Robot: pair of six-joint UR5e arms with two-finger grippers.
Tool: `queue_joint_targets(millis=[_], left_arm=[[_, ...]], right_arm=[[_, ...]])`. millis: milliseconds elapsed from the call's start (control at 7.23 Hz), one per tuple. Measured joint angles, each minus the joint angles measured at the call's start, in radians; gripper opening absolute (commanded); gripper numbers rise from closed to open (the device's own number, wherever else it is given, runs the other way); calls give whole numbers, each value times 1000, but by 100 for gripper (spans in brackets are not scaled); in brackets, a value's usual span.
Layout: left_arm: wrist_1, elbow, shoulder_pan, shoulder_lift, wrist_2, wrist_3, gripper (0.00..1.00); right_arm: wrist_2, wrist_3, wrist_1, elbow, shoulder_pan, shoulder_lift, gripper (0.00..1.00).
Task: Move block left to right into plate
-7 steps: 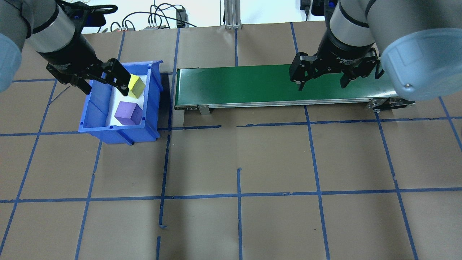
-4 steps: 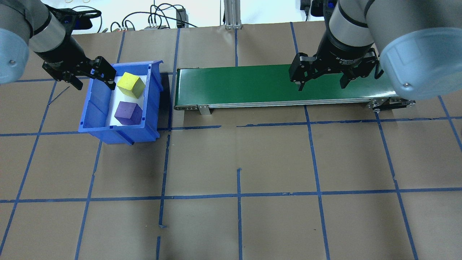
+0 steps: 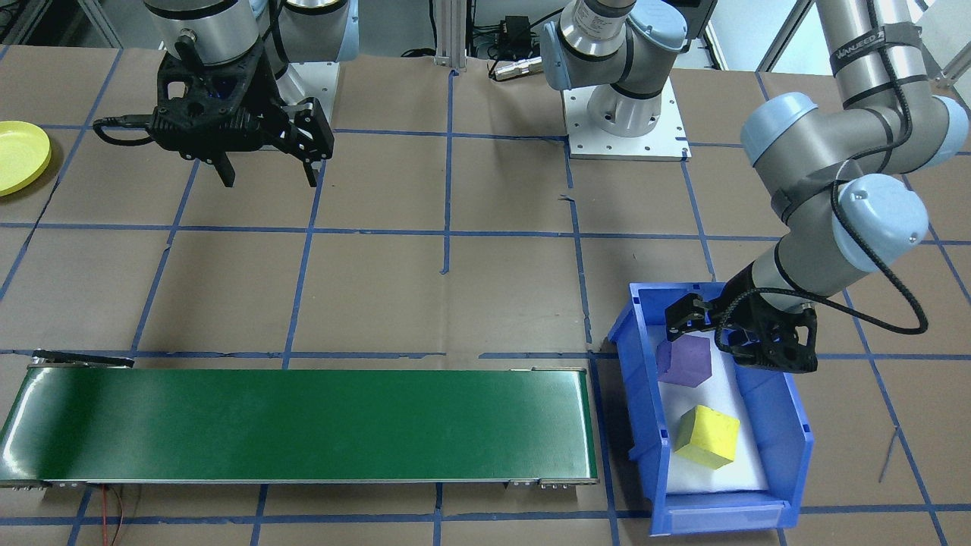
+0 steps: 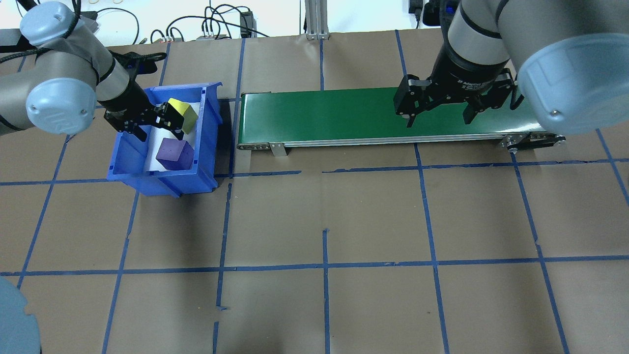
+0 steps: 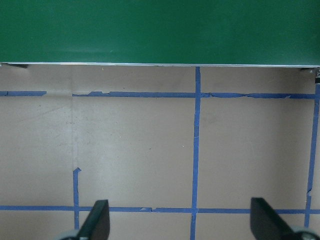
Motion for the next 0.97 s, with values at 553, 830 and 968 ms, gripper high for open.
queue_joint_targets(millis=[553, 830, 968], left_arm=[[50, -44, 0, -61, 4, 11, 94], [80, -54, 0, -77, 7, 14, 29], [107, -62, 0, -80, 9, 15, 23]], right_arm=[[-1, 0, 0, 0, 0, 0, 100], [0, -1, -1, 1, 0, 0, 100], [0, -2, -1, 1, 0, 0, 100]])
